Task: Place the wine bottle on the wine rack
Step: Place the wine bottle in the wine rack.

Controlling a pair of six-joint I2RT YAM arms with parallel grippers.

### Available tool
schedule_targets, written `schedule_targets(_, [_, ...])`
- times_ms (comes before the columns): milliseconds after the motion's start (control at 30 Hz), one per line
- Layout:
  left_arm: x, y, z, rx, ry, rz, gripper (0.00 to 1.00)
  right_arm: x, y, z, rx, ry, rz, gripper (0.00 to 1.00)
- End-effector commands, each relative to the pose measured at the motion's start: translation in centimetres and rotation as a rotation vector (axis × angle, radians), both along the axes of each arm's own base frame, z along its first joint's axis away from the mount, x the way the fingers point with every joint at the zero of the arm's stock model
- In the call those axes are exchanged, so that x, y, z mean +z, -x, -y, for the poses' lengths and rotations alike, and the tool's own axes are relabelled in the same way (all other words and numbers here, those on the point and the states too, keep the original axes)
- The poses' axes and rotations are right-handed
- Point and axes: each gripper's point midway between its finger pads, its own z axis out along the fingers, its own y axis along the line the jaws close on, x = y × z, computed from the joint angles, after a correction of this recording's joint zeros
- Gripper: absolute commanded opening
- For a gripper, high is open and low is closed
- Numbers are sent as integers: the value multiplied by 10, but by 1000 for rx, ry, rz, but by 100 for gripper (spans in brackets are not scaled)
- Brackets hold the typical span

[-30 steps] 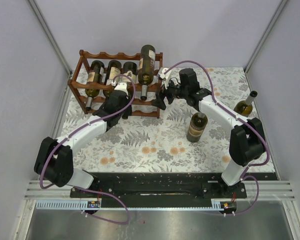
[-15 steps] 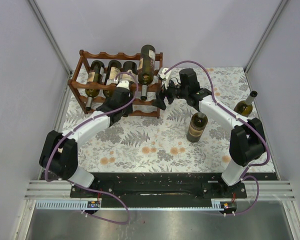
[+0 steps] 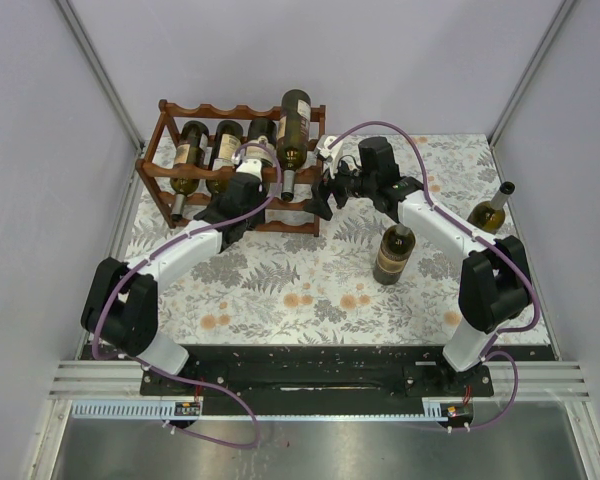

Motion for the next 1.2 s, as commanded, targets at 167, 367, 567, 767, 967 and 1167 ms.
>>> schedule_targets(167, [69,-40,11,39,99,249,16,12,31,-7,73,-20,-55,94])
schedule_targets(367, [63,-45,9,86,122,217,12,12,32,-7,75,-22,-59,95])
schedule_targets(567, [58,-45,10,79,117,188,13,10,34,-6,75,-20,-62,95])
schedule_targets(767, [60,-48,10,65,89,177,15,9,35,-6,78,-20,-65,94])
schedule_targets(967, [64,-50,7,60,78,158,22,6,36,-5,78,-16,-69,94])
schedule_targets(1167, [63,-51,6,54,66,154,34,7,36,-6,81,-19,-73,94])
